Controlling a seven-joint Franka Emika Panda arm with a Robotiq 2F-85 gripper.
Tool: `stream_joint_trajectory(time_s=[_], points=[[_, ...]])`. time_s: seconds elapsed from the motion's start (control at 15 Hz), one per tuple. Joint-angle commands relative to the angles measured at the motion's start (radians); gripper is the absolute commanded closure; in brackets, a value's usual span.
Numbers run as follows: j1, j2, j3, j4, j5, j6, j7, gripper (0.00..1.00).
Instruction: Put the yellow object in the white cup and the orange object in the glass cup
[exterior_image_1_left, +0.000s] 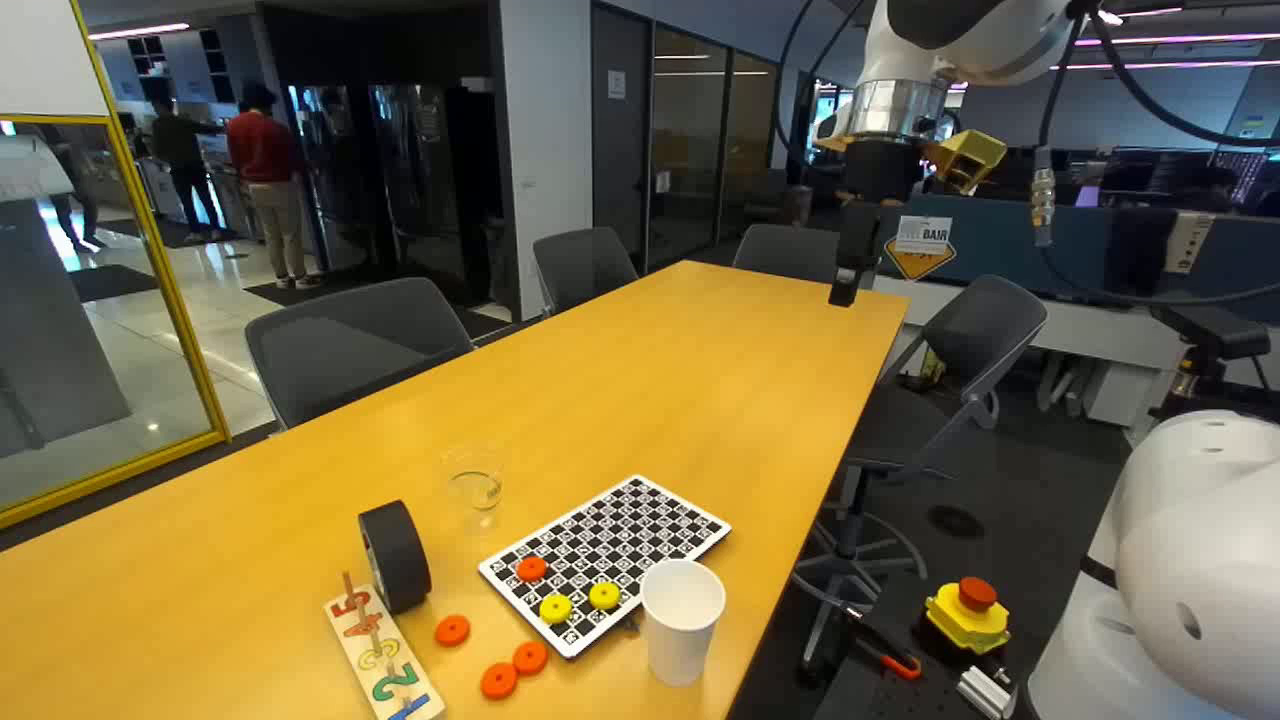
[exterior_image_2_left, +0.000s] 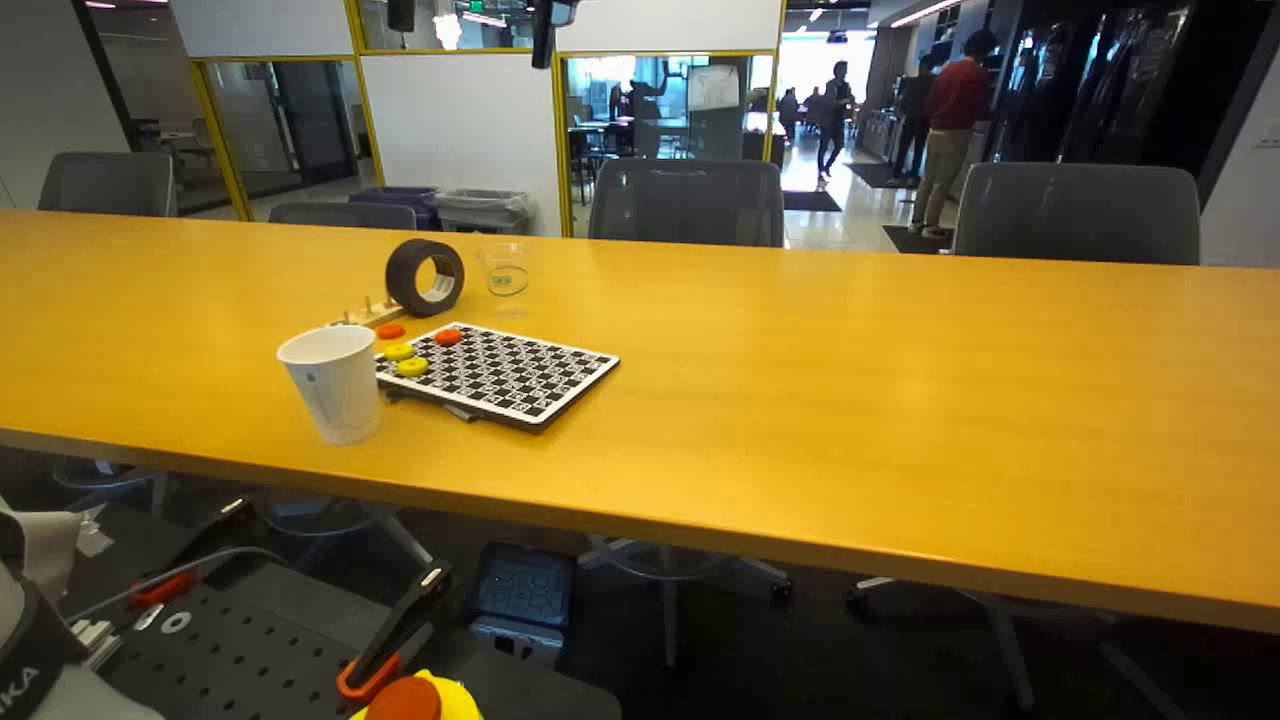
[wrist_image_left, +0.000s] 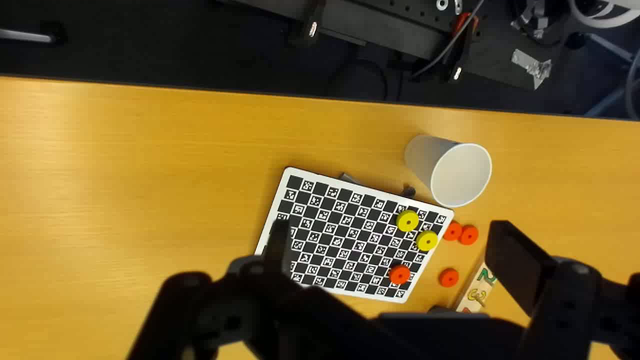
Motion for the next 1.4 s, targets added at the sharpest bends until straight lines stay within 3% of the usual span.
stream_joint_trajectory(time_s=[0.0,0.4,0.67,0.93,1.33], points=[[-0.027,0.007,0.020,0.006,0.013,-0.002,-0.014,0.00],[-0.027,0.001,0.019,0.015,0.013,-0.002,-0.014,0.00],[-0.041,-0.025,0.060,-0.038,0.026,0.030,0.067,0.00],[-0.048,-0.068,0.137,-0.122,0.059,0.082,0.196,0.00],[0.009,-0.097,0.326,-0.296,0.023,0.331,0.306,0.00]])
